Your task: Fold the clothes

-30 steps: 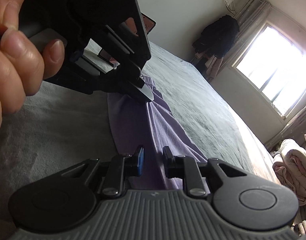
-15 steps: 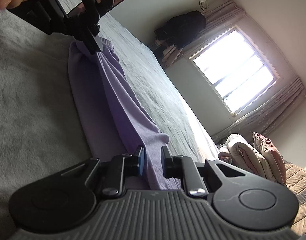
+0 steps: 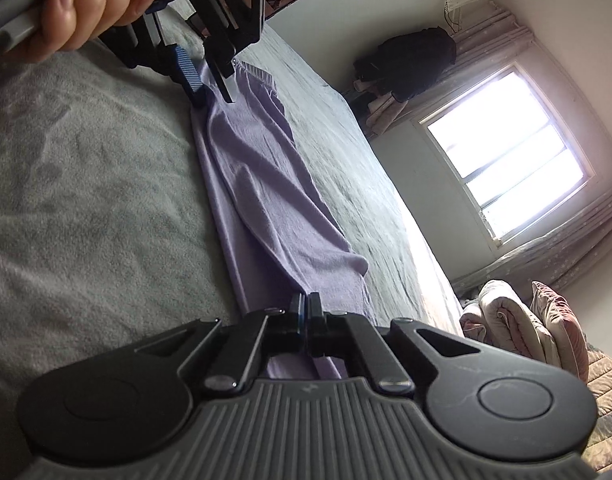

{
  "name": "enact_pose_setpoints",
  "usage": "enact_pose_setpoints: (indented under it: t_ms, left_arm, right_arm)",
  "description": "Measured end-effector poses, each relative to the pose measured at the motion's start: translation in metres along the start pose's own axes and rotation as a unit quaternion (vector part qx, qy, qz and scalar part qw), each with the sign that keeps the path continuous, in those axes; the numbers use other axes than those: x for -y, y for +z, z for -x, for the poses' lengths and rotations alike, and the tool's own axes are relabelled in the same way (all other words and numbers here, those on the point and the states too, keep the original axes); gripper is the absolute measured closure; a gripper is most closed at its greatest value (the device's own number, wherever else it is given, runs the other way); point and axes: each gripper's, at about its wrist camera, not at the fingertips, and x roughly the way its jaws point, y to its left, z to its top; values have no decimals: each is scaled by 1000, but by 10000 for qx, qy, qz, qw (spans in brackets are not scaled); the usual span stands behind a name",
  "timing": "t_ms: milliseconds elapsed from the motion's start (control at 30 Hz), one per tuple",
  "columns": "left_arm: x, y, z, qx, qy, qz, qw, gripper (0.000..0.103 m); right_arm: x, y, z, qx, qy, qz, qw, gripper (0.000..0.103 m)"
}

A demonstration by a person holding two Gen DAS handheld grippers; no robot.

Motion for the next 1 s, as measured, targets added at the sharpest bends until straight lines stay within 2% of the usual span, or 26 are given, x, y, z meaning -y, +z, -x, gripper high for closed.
enact_pose_setpoints:
  t_ms: [167, 200, 233, 300, 433, 533, 800, 967, 1000]
  left_arm:
    - [5, 4, 4, 378, 248, -279, 9986, 86]
    - [6, 4, 4, 407, 276, -327, 9983, 89]
    - [6, 5, 4, 408, 287, -388, 9980, 102]
    - [9, 5, 4, 402, 291, -536, 9973, 103]
    - [24, 4, 12, 739, 311, -1083, 9909, 103]
    - [32, 5, 15, 849, 411, -1322, 9867, 103]
    - [19, 4, 5, 500, 1085, -1309, 9842, 103]
    - [21, 3, 4, 348, 1127, -1404, 9830, 101]
    - [22, 3, 6, 329, 1102, -1393, 9836, 97]
  right_arm:
    - [11, -1, 1, -30, 243, -3, 9997, 103]
    - [12, 0, 2, -28, 285, -3, 9996, 103]
    - [13, 1, 3, -24, 323, -8, 9995, 103]
    - [16, 2, 3, -34, 401, -27, 9992, 103]
    - [23, 7, 7, -60, 533, -113, 9985, 103]
    - [29, 9, 8, -84, 631, -153, 9979, 103]
    - [15, 14, 16, -192, 1085, -189, 9937, 103]
    - [5, 12, 12, -285, 1154, -272, 9925, 103]
    - [6, 12, 12, -275, 1143, -318, 9925, 102]
